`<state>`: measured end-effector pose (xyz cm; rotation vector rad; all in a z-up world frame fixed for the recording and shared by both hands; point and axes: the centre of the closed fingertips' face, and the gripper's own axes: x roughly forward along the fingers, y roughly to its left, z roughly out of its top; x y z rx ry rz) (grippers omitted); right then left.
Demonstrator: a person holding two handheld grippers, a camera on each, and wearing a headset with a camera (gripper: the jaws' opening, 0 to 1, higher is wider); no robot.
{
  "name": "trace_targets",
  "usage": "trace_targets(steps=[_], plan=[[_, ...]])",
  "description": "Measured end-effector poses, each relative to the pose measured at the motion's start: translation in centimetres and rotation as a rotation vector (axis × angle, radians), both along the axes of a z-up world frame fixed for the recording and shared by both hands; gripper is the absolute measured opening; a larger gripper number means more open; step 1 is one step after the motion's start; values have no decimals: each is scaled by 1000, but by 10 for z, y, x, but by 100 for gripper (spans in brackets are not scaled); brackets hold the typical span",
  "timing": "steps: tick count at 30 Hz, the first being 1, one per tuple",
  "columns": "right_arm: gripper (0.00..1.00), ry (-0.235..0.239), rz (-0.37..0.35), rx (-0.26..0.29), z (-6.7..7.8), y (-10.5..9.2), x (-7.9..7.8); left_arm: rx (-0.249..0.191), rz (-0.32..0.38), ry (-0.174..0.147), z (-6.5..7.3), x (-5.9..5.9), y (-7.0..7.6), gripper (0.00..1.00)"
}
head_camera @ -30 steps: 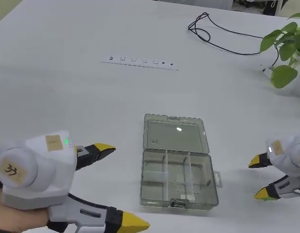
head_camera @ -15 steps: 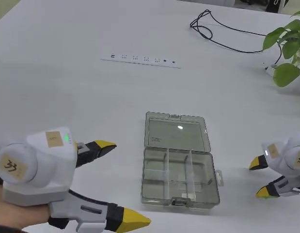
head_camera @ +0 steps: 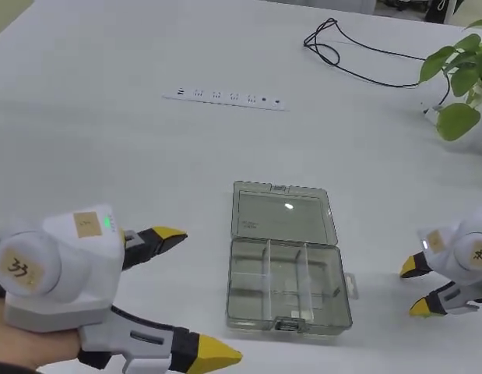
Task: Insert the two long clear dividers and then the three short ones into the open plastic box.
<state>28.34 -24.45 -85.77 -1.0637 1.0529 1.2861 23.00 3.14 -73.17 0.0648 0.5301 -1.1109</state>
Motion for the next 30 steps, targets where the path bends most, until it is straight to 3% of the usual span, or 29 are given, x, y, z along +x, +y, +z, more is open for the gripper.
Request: trace_targets(steps=[8,14,24,30], plan=[[33,-8,-19,0,1,2,0,2,-6,-6,3,0,-1,100],[33,-37,-34,34,10,10,-3,-1,-10,-14,8,0,-1,99],[33,-120,-53,111,47,34,-8,-9,-8,-23,16,-1,-4,98],[33,-177,-57,167,78,56,-14,-34,31,10,24,4,-6,95]])
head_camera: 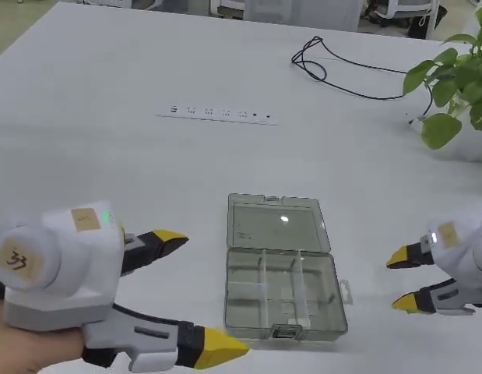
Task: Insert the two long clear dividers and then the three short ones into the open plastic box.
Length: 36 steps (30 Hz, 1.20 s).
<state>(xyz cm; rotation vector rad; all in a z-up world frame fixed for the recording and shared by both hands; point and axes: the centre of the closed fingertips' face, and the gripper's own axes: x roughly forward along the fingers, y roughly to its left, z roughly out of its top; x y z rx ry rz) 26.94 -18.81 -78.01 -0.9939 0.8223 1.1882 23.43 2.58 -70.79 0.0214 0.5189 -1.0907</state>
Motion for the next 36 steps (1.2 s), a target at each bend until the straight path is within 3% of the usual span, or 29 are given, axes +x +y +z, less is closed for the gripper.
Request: trace_targets(steps=[2,7,9,11,15,18,23,32,36], plan=[[33,-13,2,12,8,6,-2,-11,4,2,3,1,-3,93],[33,-56,0,59,34,28,-7,-53,35,80,10,2,-15,88],[33,-69,7,69,42,36,-10,-85,56,152,13,1,-21,87],[33,-83,20,81,51,47,-13,-140,62,167,20,4,-29,83],[33,-104,33,108,65,63,-16,-216,86,236,30,7,-39,73],[33,-115,38,130,74,74,-18,-247,99,255,34,10,-42,69],[33,-135,56,154,87,94,-24,-311,111,334,41,10,-52,57],[33,-173,94,174,107,123,-35,-377,103,433,44,6,-71,36],[33,-180,96,186,114,128,-37,-390,100,462,43,3,-75,27]])
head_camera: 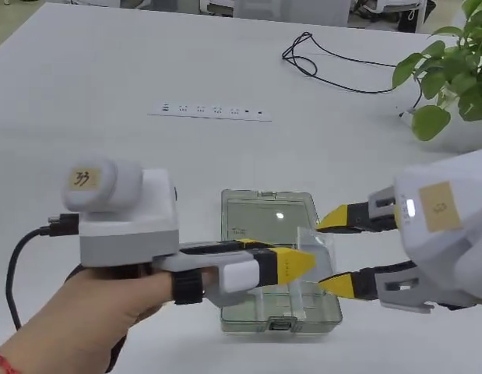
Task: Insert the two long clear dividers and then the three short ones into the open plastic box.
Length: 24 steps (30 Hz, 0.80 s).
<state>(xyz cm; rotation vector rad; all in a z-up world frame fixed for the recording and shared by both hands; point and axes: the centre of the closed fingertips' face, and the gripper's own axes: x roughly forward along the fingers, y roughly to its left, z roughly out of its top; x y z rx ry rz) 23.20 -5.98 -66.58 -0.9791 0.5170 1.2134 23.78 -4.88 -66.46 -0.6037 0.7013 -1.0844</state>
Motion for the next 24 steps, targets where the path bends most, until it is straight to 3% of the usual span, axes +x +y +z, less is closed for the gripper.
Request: trace_targets(steps=[7,19,24], plan=[[33,-13,17,0,7,7,-5,-29,-21,32,2,-8,-7,15],[33,-24,26,-20,8,9,-6,-57,-45,47,7,-13,-12,0],[33,-27,27,-27,8,9,-6,-60,-44,53,7,-14,-13,0]])
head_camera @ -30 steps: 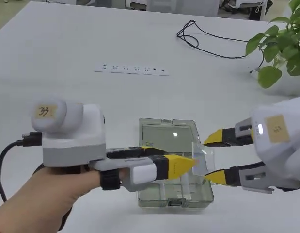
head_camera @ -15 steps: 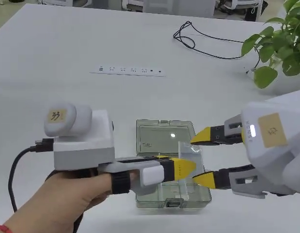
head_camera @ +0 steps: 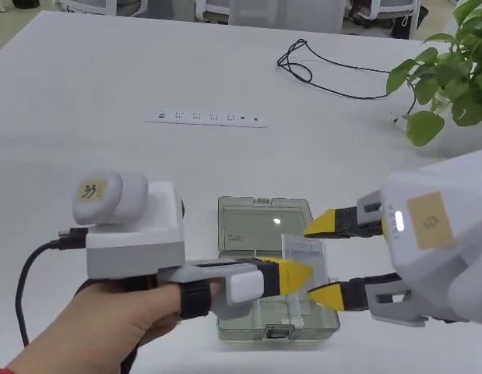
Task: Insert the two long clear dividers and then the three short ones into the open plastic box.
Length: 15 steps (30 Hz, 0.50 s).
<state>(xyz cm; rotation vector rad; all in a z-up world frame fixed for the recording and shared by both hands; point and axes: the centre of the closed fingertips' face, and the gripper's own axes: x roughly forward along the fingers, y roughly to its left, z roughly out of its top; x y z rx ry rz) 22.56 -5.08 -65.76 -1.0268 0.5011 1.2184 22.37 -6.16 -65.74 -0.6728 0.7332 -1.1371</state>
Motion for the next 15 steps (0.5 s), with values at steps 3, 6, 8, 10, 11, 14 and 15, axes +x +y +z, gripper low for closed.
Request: trace_targets(steps=[3,6,8,10,11,14,15], plan=[[33,-2,1,-5,-1,0,0,0,1,7,-1,0,0,0],[33,-6,5,-8,0,0,-1,-3,5,18,-1,-1,0,0],[33,-9,7,-8,0,0,-1,-9,13,25,-1,0,0,0],[33,-15,14,-14,0,0,-1,-10,19,27,-1,0,-1,0],[33,-17,15,-15,0,0,0,-11,22,26,-1,0,0,0],[35,-23,12,-12,1,0,1,-13,29,30,-2,1,0,0],[34,-17,9,-7,2,0,1,-8,28,16,-2,2,0,0]])
